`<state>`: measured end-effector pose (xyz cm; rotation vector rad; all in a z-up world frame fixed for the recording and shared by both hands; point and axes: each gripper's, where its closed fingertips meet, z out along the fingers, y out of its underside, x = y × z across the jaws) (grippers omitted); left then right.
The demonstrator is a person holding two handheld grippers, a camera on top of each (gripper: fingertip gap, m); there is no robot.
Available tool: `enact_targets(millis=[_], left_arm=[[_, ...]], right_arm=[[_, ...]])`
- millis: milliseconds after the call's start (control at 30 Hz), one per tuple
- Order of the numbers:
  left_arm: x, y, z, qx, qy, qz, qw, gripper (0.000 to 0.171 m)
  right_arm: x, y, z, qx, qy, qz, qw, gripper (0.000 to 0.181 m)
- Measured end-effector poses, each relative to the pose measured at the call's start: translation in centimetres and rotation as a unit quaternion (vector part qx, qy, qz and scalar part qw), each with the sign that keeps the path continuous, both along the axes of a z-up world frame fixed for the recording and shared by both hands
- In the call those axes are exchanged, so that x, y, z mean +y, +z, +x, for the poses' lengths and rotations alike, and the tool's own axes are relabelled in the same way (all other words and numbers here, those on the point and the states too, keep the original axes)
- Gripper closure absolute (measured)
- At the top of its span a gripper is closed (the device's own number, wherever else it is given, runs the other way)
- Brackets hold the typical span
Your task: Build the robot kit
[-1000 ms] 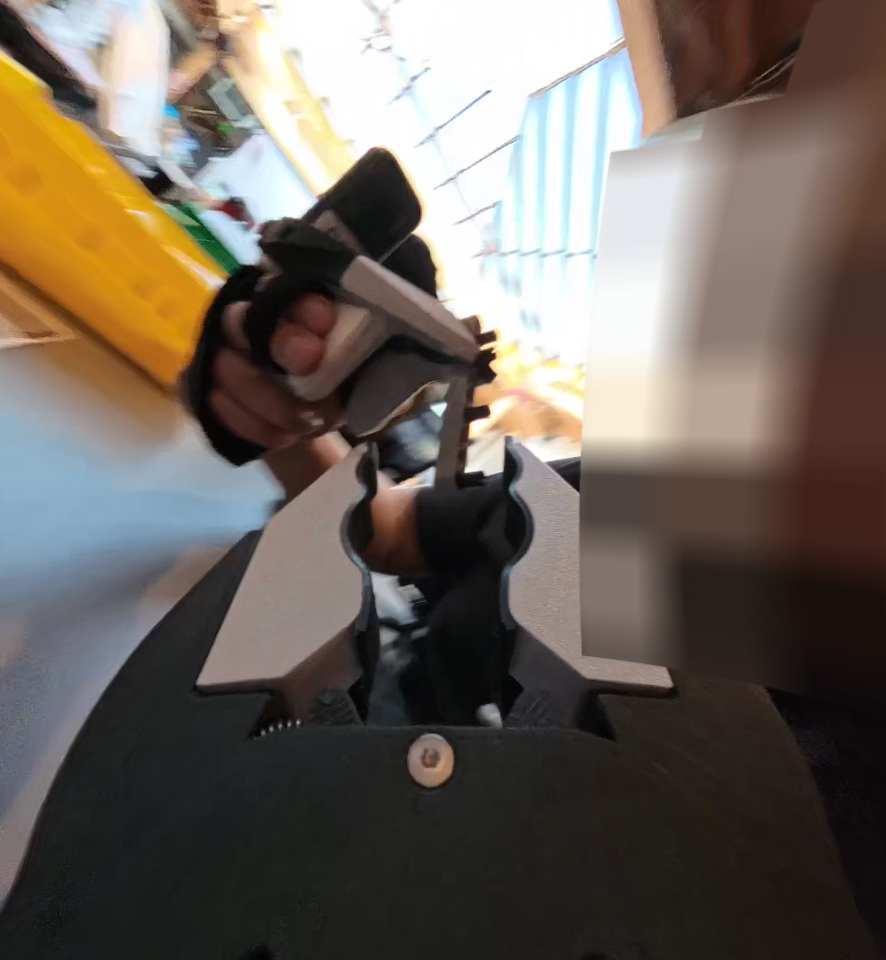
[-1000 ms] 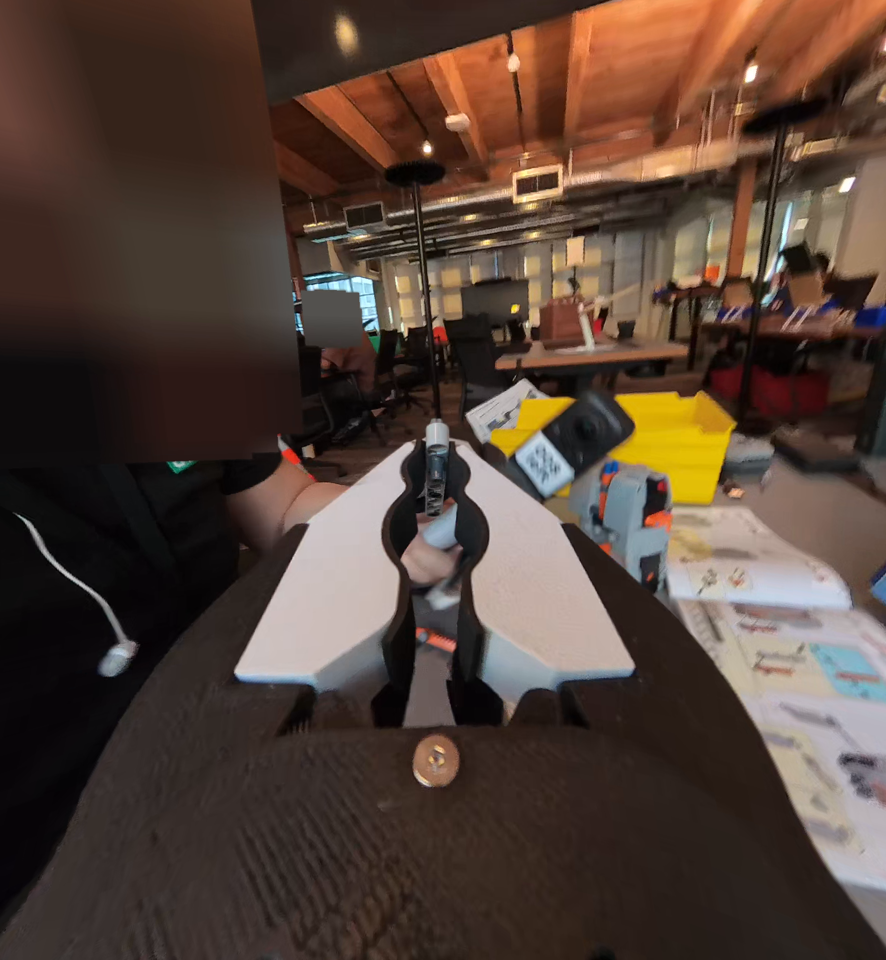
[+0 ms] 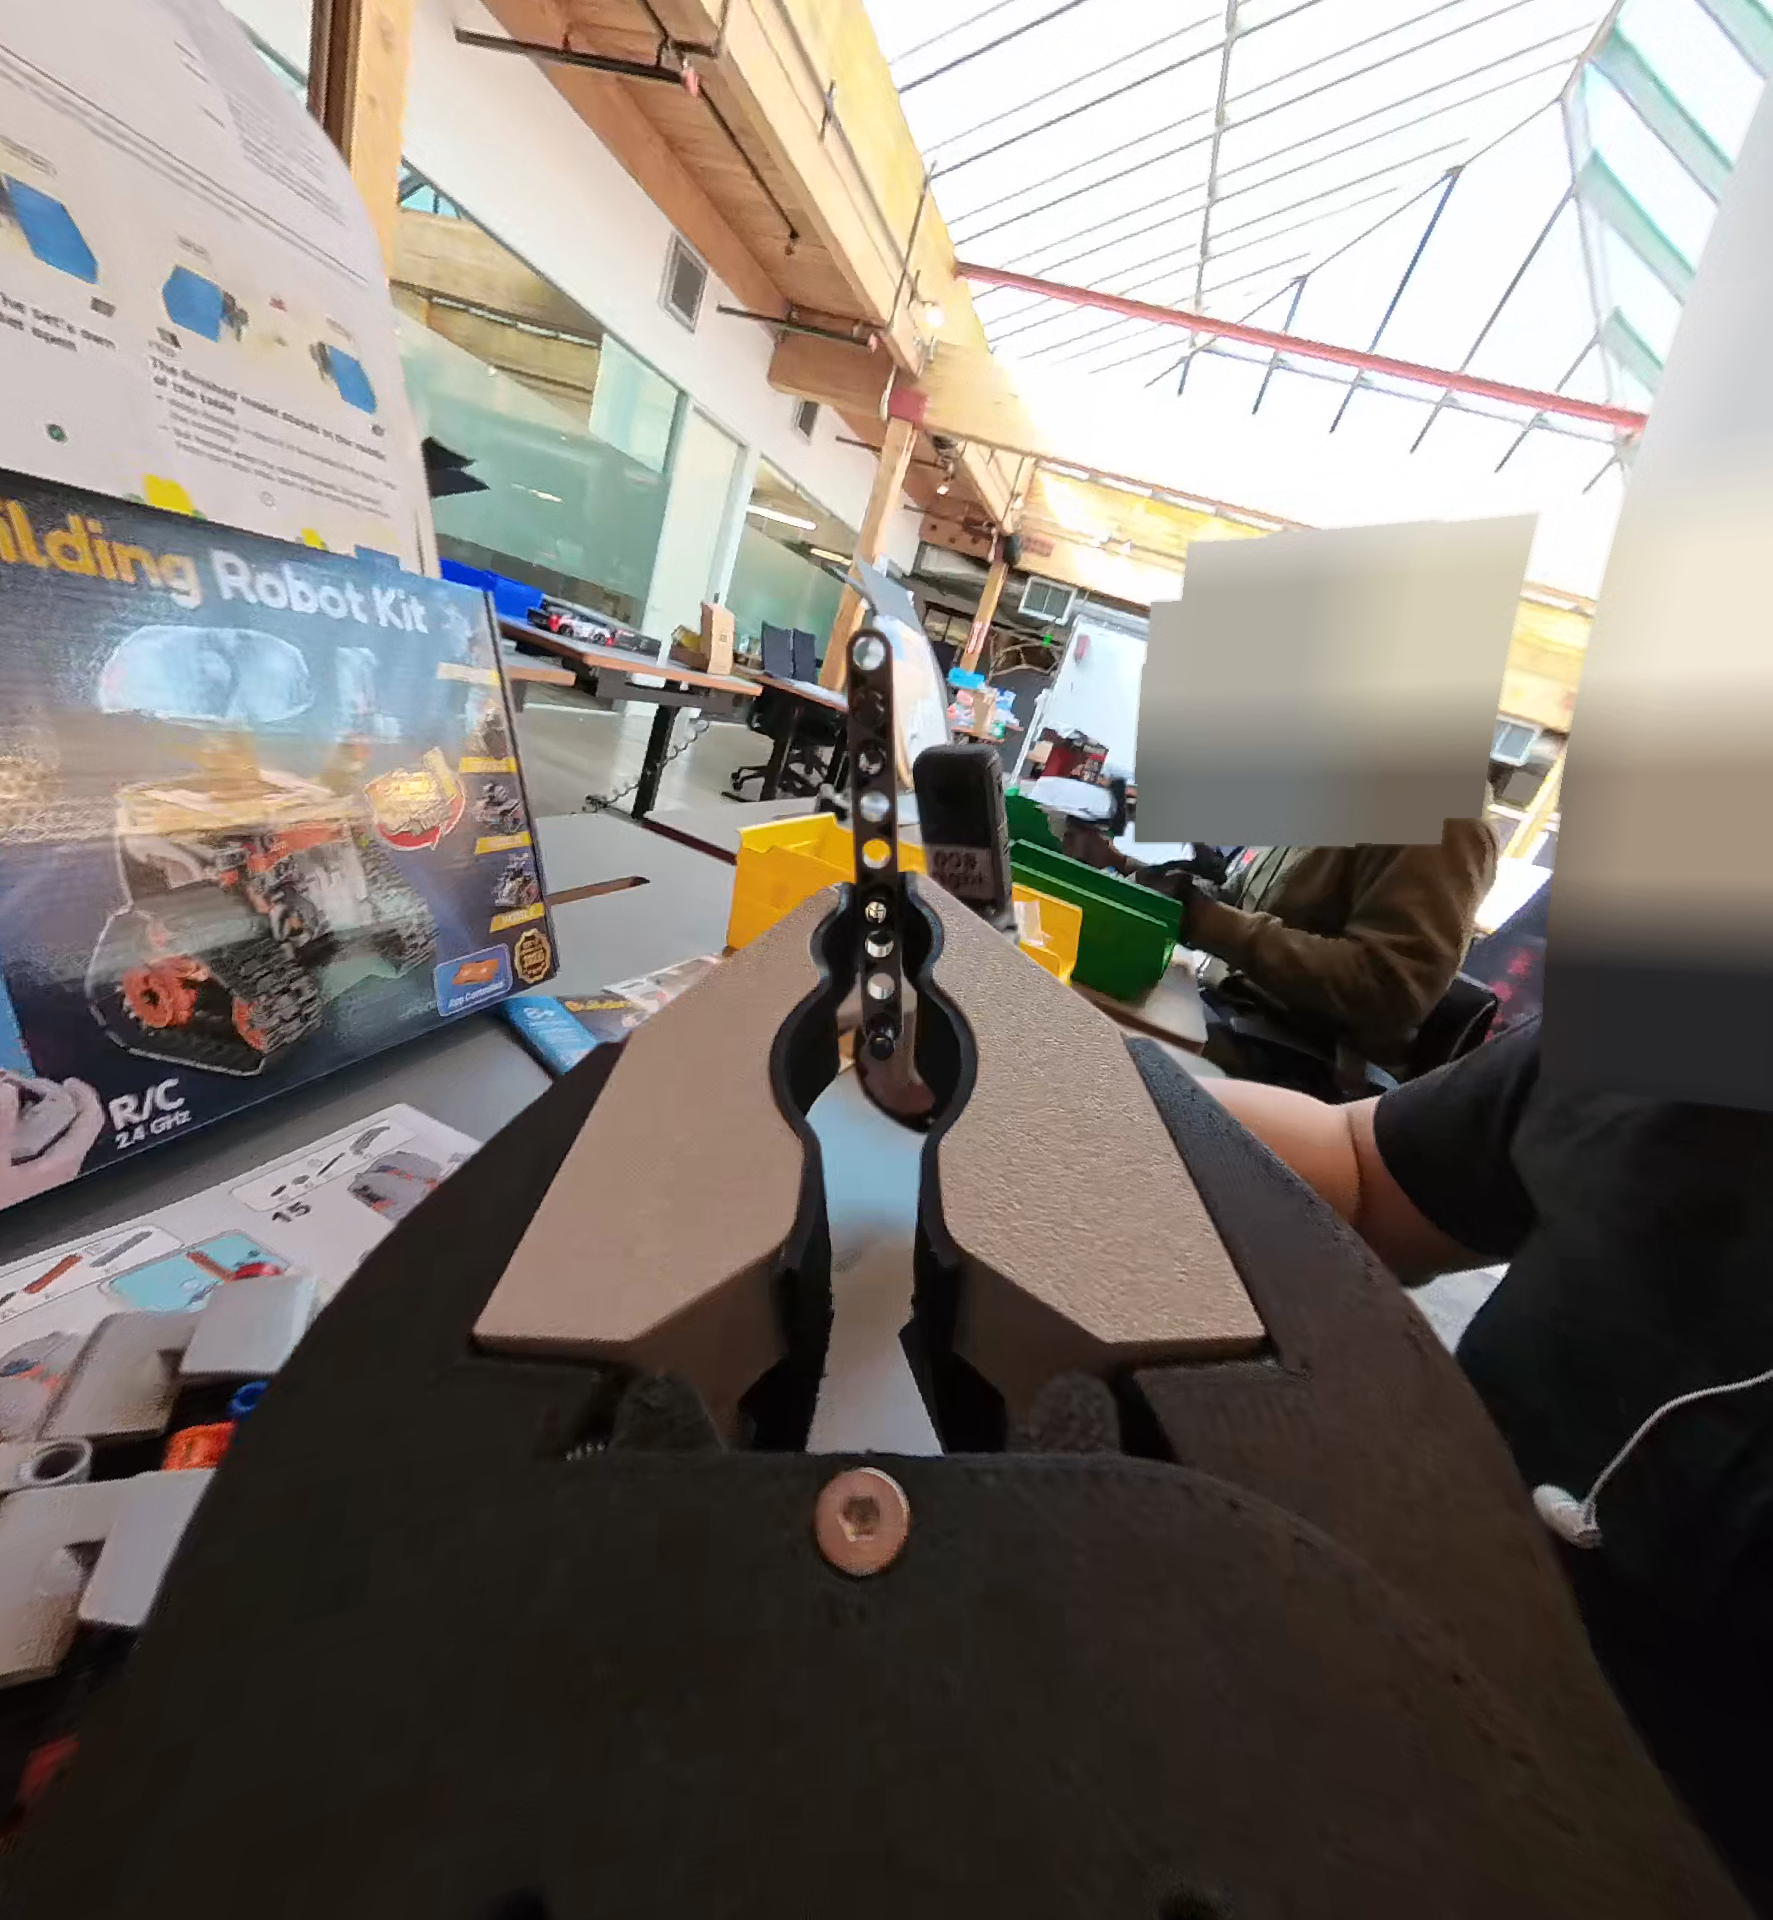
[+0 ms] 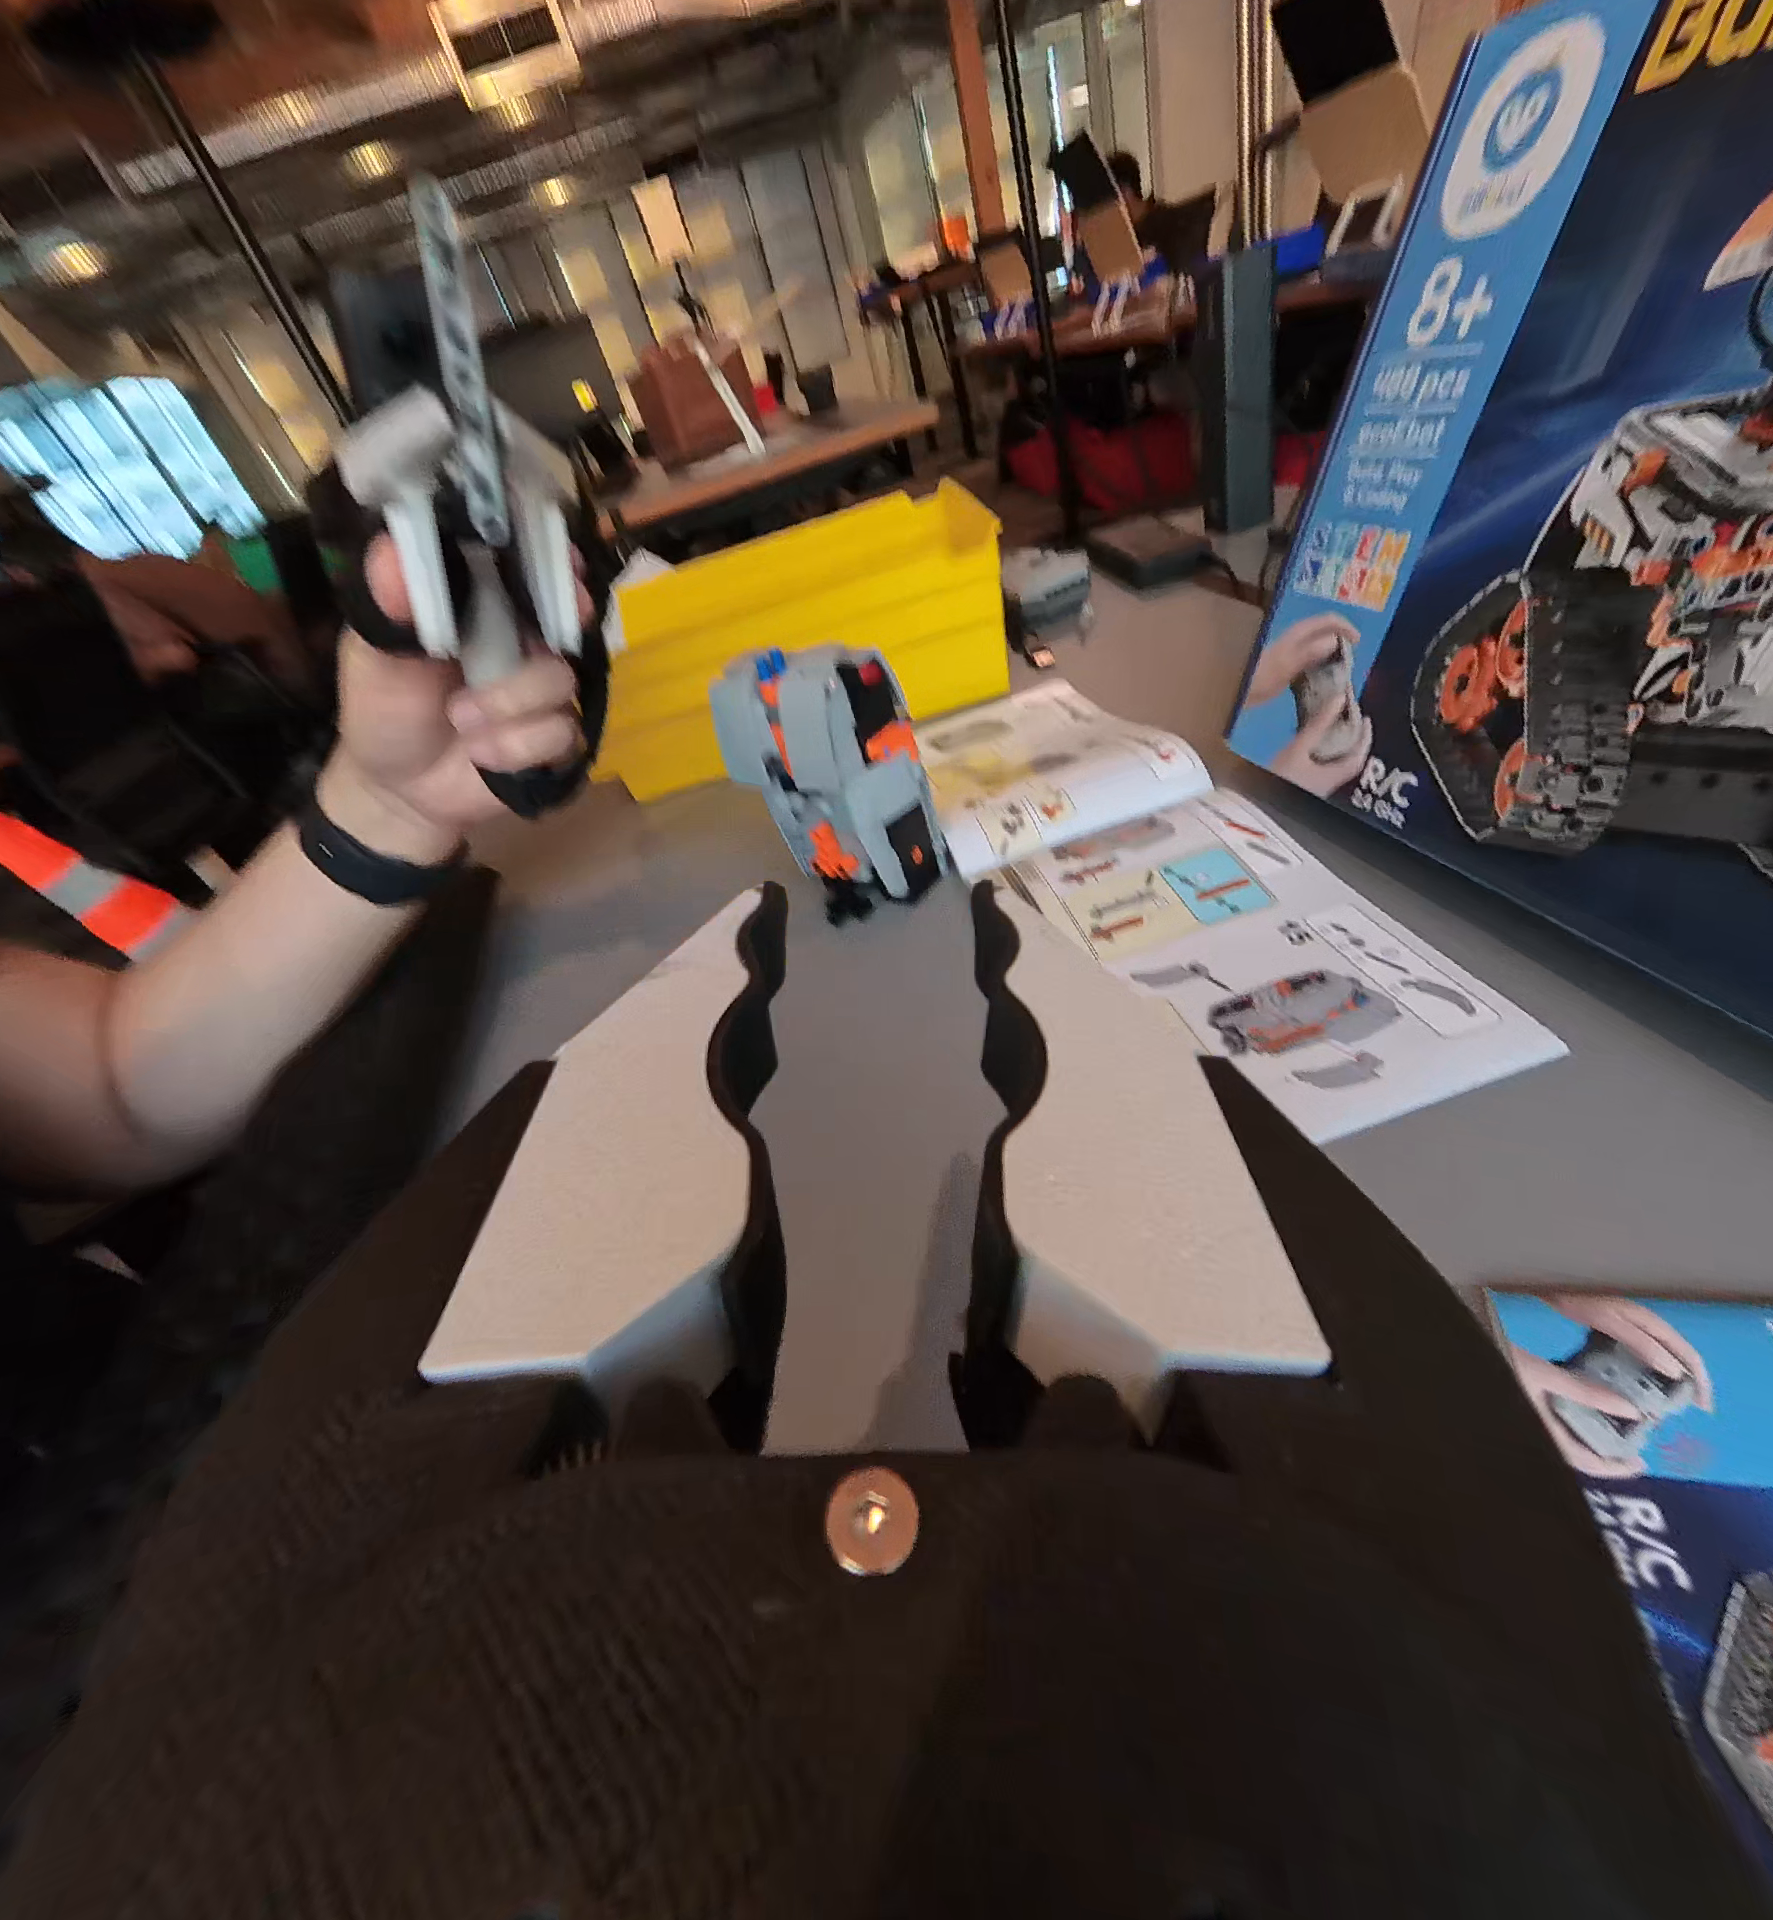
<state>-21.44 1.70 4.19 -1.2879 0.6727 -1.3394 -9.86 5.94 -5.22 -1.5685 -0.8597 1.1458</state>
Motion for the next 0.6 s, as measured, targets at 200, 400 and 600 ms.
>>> enact_targets(millis=[200,400,600], left_arm=[[-0.4,0.3,0.1,0.033,0.008,0.047,0.998,0.167],[0.2,5.0,-0.7,0.047,0.022,0.085,0.995,0.167],[2.5,12.4,-1.9,0.051,0.07,0.056,0.995,0.167]], right_arm=[[0.6,-4.6,-1.0,-0.156,-0.023,0.085,0.984,0.147],[1.3,-7.0,-0.8,-0.255,-0.03,0.182,0.949,0.164],[1.4,-7.9,-0.5,-0.279,-0.024,0.212,0.936,0.17]])
